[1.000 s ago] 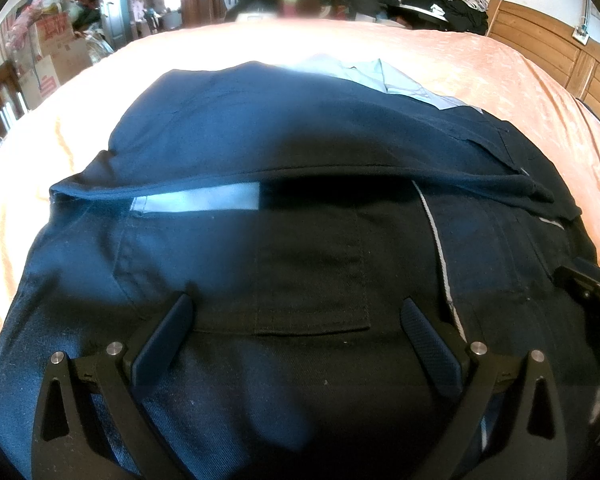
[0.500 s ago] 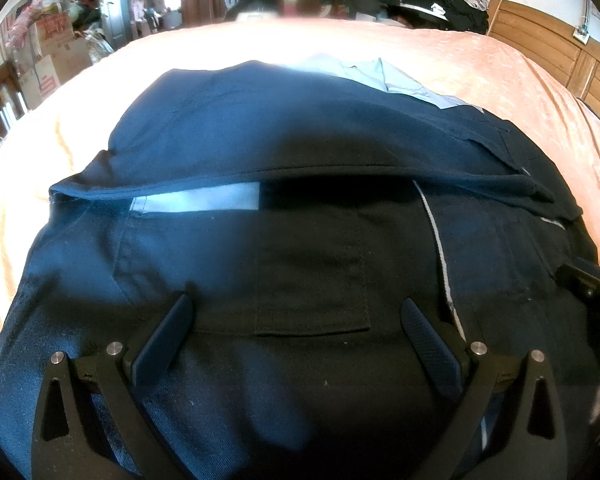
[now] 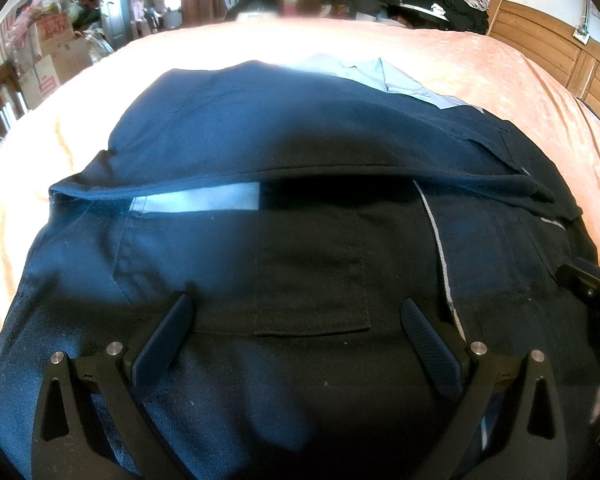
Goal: Fold small clothes
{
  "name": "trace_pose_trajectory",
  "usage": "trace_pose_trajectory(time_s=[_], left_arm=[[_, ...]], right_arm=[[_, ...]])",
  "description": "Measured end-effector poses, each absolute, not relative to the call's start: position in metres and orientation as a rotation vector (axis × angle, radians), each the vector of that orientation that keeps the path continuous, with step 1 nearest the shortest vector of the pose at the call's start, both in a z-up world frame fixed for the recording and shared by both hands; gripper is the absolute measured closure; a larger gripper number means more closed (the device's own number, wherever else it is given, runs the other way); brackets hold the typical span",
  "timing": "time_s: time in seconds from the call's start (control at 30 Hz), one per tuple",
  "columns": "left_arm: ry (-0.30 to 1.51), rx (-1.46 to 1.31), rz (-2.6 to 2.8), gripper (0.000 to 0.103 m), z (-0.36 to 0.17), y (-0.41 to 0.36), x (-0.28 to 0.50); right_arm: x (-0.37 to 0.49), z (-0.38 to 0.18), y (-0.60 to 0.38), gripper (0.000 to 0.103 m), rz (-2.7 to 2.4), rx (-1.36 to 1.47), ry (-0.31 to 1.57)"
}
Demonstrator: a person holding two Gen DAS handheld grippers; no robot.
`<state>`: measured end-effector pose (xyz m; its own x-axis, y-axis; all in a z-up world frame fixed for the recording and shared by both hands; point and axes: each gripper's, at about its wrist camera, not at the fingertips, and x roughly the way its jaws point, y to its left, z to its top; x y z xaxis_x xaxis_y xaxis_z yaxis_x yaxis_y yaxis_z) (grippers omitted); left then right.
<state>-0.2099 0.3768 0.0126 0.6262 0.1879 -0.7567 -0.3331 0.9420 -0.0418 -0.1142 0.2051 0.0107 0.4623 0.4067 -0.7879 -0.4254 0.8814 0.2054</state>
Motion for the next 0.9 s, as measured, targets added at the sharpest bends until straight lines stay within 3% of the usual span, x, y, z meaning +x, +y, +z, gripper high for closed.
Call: trace_pose_trajectory(time_s=[0.5,0.57,0.6,0.67,0.9], left_arm=[[0.869,-0.191,0.289,0.0,0.019,0.375,-0.21],[0.873,-0.22,0.259,0.003,0.027,0.377,-0.216],[0.873,-0.243,0.241,0.01,0.032,0.38,-0.222],[0.861,-0.305,0.184,0.023,0.047,0.39,-0.24],[0.652,-0.502,0.283,0.021,0.103,0.477,-0.38]], right_arm=[[-0.113,0.015,0.21,0.0,0.498,-0.067,1.0],[-0.112,0.021,0.21,0.0,0.515,-0.09,1.026],[-0.111,0.025,0.209,0.0,0.527,-0.1,1.04],[-0.116,0.043,0.2,0.001,0.571,-0.083,1.04],[-0.16,0.1,0.106,0.002,0.641,0.12,0.995]])
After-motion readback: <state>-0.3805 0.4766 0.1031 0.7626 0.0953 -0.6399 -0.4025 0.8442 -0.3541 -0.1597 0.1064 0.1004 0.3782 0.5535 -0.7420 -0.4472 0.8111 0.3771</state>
